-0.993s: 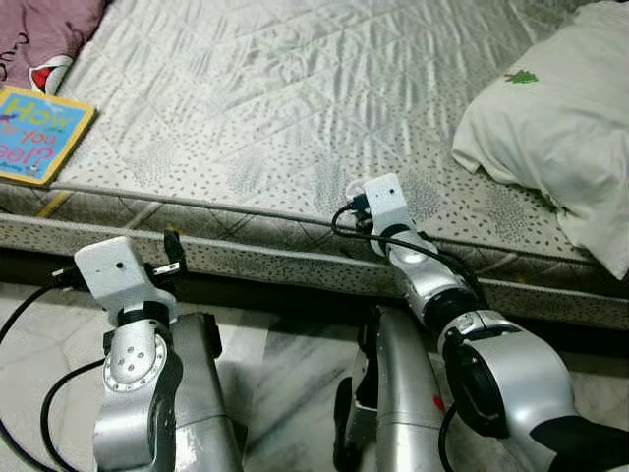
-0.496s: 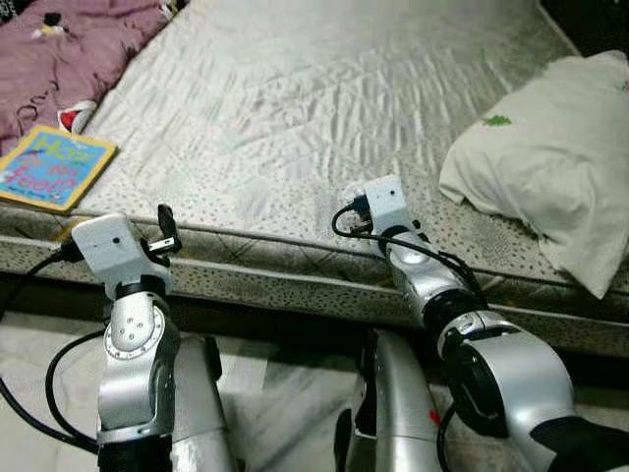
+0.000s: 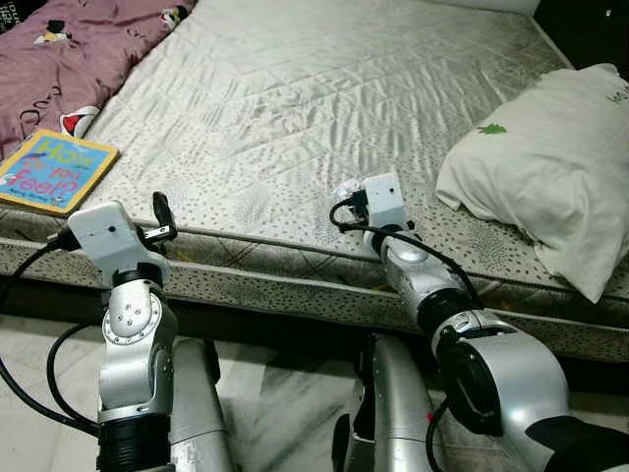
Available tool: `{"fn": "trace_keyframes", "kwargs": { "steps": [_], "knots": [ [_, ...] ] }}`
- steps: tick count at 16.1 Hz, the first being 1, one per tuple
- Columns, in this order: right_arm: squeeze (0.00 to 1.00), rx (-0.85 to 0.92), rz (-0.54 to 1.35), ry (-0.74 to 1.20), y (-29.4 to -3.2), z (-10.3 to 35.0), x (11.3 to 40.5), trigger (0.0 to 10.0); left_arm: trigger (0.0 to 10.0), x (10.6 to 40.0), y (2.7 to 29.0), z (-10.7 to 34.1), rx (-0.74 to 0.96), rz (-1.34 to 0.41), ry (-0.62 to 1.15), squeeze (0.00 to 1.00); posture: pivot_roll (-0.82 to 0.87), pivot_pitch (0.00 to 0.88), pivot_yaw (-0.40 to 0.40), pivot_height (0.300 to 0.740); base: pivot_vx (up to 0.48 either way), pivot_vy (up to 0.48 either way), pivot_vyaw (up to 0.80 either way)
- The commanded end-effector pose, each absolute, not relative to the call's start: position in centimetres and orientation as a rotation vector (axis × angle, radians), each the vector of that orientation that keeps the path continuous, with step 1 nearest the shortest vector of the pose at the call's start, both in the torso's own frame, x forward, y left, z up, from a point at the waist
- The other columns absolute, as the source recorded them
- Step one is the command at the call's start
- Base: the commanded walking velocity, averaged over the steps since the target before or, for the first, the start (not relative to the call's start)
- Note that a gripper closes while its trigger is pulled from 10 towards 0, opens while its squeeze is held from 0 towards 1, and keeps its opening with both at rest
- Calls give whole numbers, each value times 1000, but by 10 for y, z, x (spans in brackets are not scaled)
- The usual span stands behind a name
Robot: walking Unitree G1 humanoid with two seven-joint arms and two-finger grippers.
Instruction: Clean up the room
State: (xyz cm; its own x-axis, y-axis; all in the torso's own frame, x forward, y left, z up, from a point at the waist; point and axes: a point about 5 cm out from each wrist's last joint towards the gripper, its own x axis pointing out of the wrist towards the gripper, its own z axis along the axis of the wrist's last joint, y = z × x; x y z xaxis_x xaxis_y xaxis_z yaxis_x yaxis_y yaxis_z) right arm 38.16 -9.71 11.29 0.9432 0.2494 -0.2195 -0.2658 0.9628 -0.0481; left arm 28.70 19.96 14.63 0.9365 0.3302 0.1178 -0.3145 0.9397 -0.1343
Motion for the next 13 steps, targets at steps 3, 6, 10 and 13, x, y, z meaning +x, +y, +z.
{"fn": "trace_keyframes", "kwargs": {
  "steps": [3,6,10,13],
  "knots": [
    [0,63,285,170,-101,122,384,0,10000,289,199,148,-126,327,-158,0,170,0,-68,489,0,0,0],
    [0,139,325,67,-107,124,377,0,10000,285,196,140,-135,325,-150,0,124,0,-52,489,0,0,0],
    [0,167,229,-76,-130,121,352,0,10000,275,190,137,-125,293,-151,0,104,0,-48,489,0,0,0],
    [0,99,304,-129,-116,128,343,10000,10000,273,182,130,-124,242,-119,0,79,0,-29,489,0,0,0]
  ]
}}
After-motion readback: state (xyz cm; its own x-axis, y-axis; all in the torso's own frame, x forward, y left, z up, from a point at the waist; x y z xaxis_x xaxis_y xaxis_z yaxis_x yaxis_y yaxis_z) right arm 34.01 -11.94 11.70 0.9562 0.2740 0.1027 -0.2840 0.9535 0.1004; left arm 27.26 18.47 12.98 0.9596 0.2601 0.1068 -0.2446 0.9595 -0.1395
